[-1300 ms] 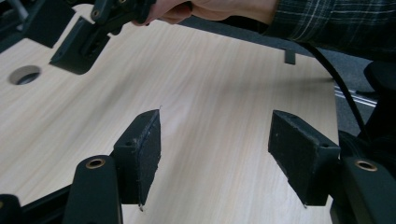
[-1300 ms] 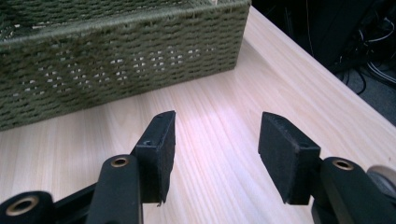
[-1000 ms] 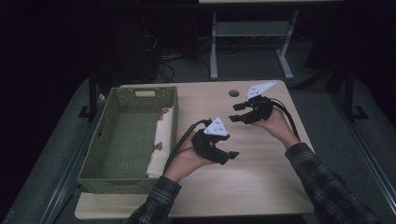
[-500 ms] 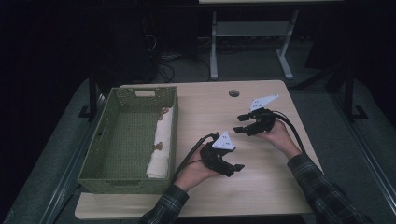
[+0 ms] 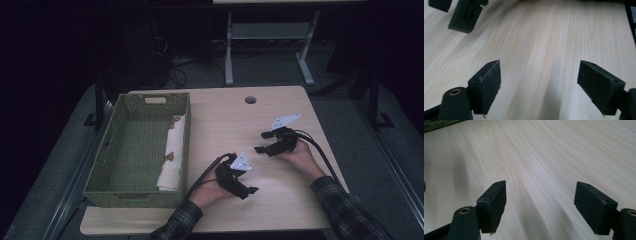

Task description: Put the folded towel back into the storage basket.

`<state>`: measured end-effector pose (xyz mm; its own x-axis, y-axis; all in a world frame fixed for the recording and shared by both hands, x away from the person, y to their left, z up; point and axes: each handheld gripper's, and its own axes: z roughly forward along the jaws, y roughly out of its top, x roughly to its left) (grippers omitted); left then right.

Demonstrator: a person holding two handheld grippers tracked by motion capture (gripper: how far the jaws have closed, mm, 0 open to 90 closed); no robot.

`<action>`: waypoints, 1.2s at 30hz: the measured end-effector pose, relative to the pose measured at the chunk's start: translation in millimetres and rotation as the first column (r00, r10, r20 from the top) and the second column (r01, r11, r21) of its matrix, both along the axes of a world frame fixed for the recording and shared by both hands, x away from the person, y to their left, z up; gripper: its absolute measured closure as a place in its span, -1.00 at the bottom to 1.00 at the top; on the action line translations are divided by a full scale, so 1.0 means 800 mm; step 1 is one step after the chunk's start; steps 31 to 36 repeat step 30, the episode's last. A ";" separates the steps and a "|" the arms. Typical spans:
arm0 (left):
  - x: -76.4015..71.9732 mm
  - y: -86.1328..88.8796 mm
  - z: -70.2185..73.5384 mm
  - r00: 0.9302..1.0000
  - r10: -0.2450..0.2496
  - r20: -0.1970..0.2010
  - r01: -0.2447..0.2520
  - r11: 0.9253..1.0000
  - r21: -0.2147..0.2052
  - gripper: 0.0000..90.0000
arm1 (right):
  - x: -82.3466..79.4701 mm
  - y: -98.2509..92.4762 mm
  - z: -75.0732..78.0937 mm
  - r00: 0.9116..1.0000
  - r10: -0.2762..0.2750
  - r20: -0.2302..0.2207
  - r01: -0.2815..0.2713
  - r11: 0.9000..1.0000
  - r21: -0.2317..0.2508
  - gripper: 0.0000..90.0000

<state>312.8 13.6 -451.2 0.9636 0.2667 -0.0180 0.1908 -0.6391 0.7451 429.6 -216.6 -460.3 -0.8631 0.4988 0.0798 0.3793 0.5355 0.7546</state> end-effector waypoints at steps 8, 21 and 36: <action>-0.001 0.000 -0.015 0.999 0.033 0.007 -0.033 0.999 0.012 -0.65 | -0.015 -0.005 -0.013 1.000 -0.015 0.000 0.015 0.999 -0.033 -0.49; 0.005 0.005 -0.035 0.999 0.053 0.005 -0.053 0.998 0.030 -0.69 | -0.031 -0.009 -0.027 1.000 -0.025 0.019 0.026 0.998 -0.052 -0.59; 0.004 0.005 -0.035 0.999 0.050 0.004 -0.050 0.998 0.031 -0.69 | -0.030 -0.009 -0.028 0.999 -0.031 0.017 0.032 0.998 -0.060 -0.71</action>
